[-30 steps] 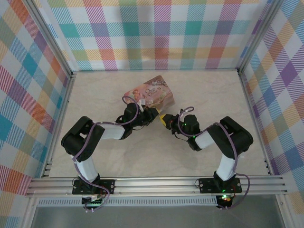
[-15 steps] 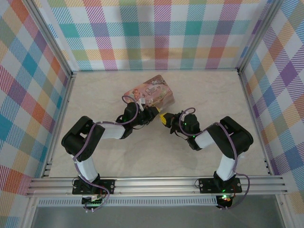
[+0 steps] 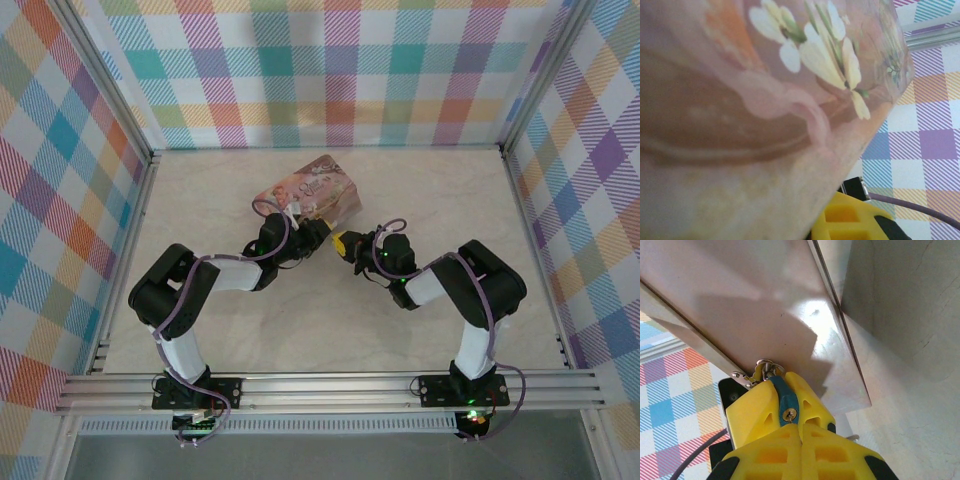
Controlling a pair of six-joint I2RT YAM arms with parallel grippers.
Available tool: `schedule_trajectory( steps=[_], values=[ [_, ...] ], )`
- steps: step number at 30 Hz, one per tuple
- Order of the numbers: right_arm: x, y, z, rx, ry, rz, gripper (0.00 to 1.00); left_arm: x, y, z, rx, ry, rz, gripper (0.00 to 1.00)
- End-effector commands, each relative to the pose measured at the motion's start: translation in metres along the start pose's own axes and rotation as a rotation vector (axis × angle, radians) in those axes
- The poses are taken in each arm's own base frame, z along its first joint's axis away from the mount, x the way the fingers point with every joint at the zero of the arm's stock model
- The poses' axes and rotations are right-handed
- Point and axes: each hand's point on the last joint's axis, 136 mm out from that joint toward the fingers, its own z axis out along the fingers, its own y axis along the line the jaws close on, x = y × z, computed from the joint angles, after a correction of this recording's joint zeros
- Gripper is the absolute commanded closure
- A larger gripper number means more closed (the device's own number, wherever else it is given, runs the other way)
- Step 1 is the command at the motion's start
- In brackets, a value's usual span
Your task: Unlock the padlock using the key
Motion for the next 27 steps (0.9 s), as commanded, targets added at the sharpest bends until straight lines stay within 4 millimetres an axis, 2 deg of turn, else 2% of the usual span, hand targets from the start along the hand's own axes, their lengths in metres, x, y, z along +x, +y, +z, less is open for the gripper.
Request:
schedule_trajectory(
  steps=[1,4,13,17,19,22,24,27],
  values=[
    [0.058,0.051,0.012,-0.179,0.228,-0.131,0.94,0.122,-0.063,-0.017,0.23,0.512,0.058,0.9],
    [0.058,0.054,0.01,-0.183,0.225,-0.118,0.94,0.123,-0.061,-0.017,0.226,0.515,0.054,0.9],
    [0.067,0.086,0.013,-0.235,0.254,0.082,0.96,0.121,-0.065,-0.016,0.239,0.513,0.061,0.89],
    [0.073,0.095,0.016,-0.249,0.291,0.06,0.95,0.122,-0.068,-0.017,0.247,0.515,0.063,0.89],
    [0.075,0.09,0.021,-0.235,0.31,0.035,0.96,0.122,-0.068,-0.017,0.248,0.52,0.063,0.89],
    [0.073,0.068,0.025,-0.191,0.318,-0.01,0.99,0.12,-0.068,-0.017,0.237,0.507,0.065,0.89],
    [0.071,0.052,0.023,-0.162,0.311,-0.042,1.0,0.115,-0.064,-0.017,0.226,0.49,0.063,0.89],
    [0.071,0.04,0.015,-0.14,0.311,-0.093,1.0,0.108,-0.063,-0.018,0.221,0.47,0.062,0.89]
  ],
)
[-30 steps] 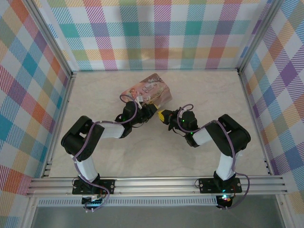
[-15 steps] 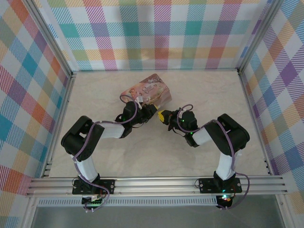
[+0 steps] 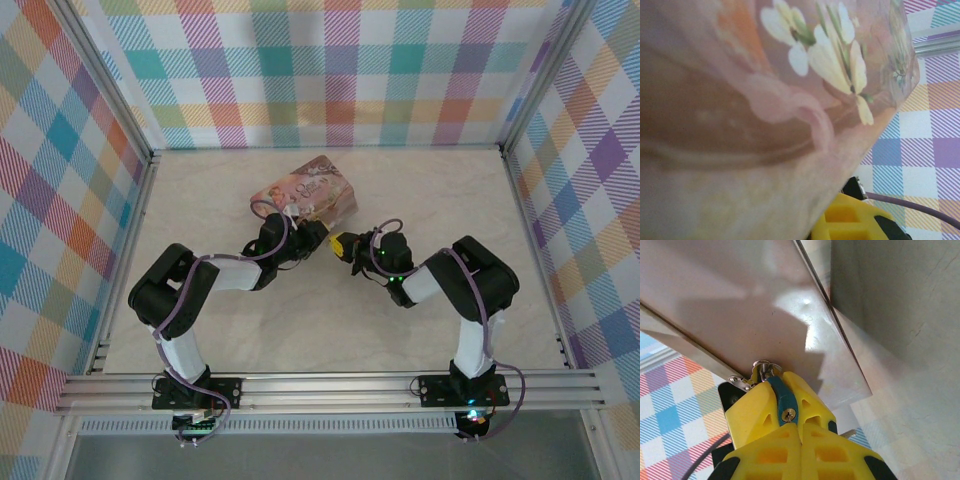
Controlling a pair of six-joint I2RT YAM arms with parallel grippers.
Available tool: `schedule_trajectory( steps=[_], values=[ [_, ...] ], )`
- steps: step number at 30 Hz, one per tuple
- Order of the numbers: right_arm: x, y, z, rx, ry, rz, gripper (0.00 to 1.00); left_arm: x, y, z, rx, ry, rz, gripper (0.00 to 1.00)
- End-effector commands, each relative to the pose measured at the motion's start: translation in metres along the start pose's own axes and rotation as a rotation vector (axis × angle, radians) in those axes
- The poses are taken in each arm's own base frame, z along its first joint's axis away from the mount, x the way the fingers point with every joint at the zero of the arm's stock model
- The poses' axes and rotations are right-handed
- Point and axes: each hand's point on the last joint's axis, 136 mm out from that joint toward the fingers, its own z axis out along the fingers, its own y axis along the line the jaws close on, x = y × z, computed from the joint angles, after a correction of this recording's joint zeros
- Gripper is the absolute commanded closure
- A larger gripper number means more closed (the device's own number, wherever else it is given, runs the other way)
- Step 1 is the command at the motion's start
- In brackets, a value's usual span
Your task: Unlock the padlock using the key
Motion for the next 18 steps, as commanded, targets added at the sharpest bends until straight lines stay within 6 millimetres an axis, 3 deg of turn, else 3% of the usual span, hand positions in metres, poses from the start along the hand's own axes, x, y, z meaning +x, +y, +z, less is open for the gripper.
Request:
schedule_trajectory(
  steps=[1,10,18],
  values=[
    [0.074,0.042,0.005,-0.147,0.28,-0.208,1.0,0.11,-0.072,-0.023,0.268,0.478,0.086,0.89],
    [0.062,0.013,-0.034,-0.088,0.227,-0.285,0.99,0.084,-0.064,-0.022,0.238,0.39,0.091,0.89],
    [0.064,0.02,-0.051,-0.116,0.185,-0.339,0.95,0.086,-0.069,-0.022,0.254,0.404,0.088,0.88]
  ],
)
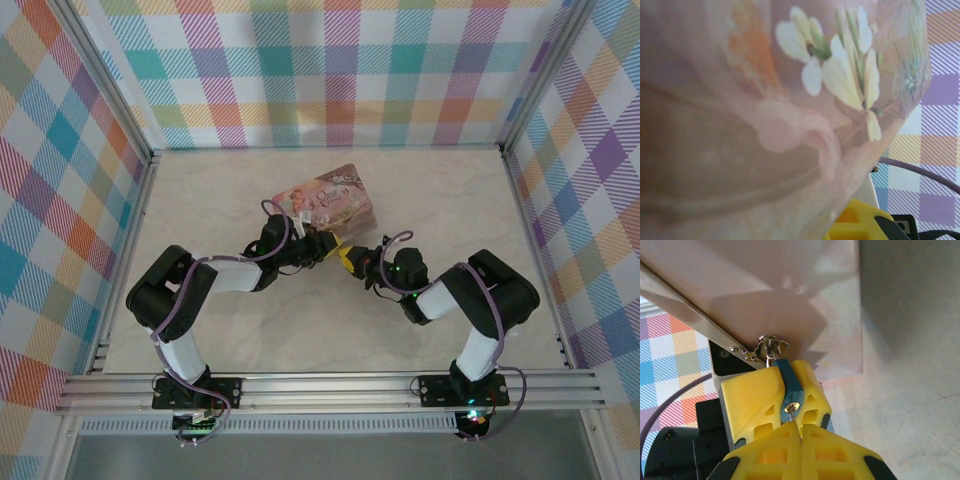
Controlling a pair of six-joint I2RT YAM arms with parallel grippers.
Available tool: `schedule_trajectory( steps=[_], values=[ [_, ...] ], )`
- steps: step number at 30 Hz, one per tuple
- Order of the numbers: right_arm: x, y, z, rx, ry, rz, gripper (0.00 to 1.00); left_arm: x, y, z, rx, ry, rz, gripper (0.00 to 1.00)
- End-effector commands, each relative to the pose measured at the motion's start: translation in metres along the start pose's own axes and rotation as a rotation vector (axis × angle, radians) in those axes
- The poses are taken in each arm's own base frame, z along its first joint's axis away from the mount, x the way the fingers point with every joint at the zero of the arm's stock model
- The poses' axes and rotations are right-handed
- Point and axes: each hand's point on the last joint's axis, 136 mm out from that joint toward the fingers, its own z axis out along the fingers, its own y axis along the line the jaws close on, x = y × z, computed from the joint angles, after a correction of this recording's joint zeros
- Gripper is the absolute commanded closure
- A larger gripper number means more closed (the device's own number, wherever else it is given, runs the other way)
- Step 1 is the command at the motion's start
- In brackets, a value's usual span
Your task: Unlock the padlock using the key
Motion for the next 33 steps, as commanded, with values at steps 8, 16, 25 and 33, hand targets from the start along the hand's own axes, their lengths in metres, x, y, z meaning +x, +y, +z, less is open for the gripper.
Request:
schedule_trajectory(
  steps=[8,16,25,33],
  values=[
    [0.031,0.037,-0.002,-0.124,0.111,-0.107,0.73,0.048,-0.055,0.002,0.182,0.169,0.079,0.89],
    [0.024,0.025,-0.029,-0.101,0.039,-0.105,0.55,0.047,-0.053,0.007,0.178,0.172,0.074,0.89],
    [0.018,0.016,-0.041,-0.06,0.023,-0.128,0.71,0.041,-0.04,0.009,0.143,0.15,0.071,0.89],
    [0.019,0.003,-0.055,0.17,0.026,-0.261,0.61,0.032,-0.003,0.011,-0.079,0.151,0.182,0.84]
  ],
)
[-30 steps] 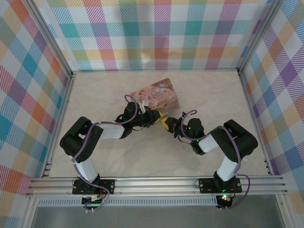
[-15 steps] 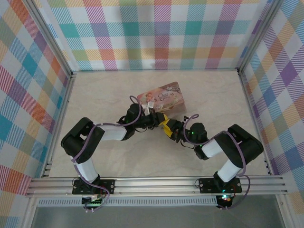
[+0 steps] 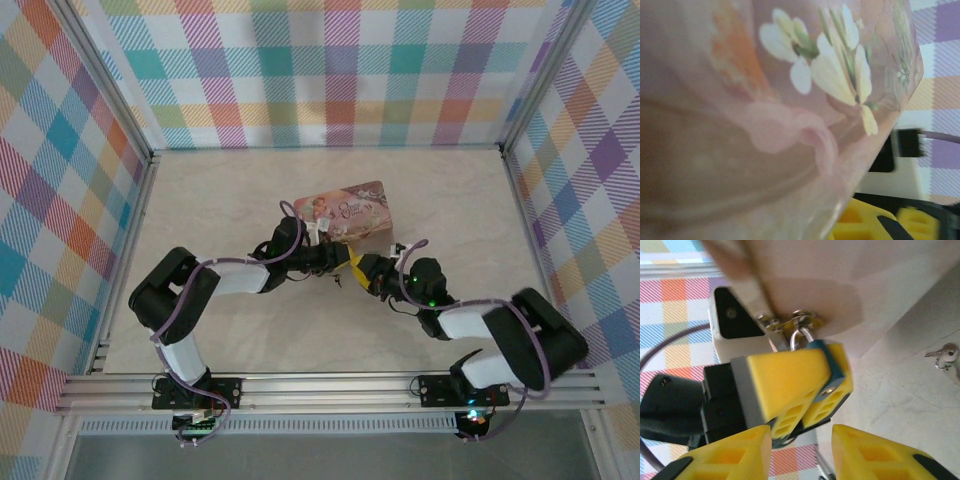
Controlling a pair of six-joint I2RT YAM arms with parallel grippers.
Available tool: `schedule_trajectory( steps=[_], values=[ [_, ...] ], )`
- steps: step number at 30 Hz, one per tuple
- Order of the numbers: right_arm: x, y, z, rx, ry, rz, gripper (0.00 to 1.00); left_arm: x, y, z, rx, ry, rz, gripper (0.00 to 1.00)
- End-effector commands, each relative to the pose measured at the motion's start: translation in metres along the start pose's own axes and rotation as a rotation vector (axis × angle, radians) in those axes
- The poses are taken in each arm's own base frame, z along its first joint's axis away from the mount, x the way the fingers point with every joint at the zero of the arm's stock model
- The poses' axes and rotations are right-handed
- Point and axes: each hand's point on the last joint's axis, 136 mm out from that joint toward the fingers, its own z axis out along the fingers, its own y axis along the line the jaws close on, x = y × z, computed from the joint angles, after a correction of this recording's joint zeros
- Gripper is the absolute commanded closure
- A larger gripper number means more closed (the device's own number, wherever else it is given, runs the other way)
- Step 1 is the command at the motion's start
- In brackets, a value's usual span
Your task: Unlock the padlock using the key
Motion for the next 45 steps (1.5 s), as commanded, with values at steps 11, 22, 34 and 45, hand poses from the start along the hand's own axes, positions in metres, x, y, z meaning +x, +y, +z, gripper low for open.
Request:
schedule_trajectory(
  steps=[11,22,34,45],
  values=[
    [-0.001,-0.022,-0.037,0.34,-0.015,-0.22,0.52,-0.024,0.048,0.013,-0.19,-0.019,0.052,0.78],
    [0.005,-0.042,-0.031,0.457,0.077,-0.261,0.56,-0.013,0.078,0.003,-0.254,-0.033,0.001,0.58],
    [0.009,-0.055,0.007,0.63,0.214,-0.375,0.57,0.013,0.086,-0.049,-0.33,-0.1,-0.005,0.55],
    [0.004,-0.079,0.042,0.852,0.271,-0.464,0.57,0.02,0.092,-0.083,-0.424,-0.161,0.014,0.55]
  ],
)
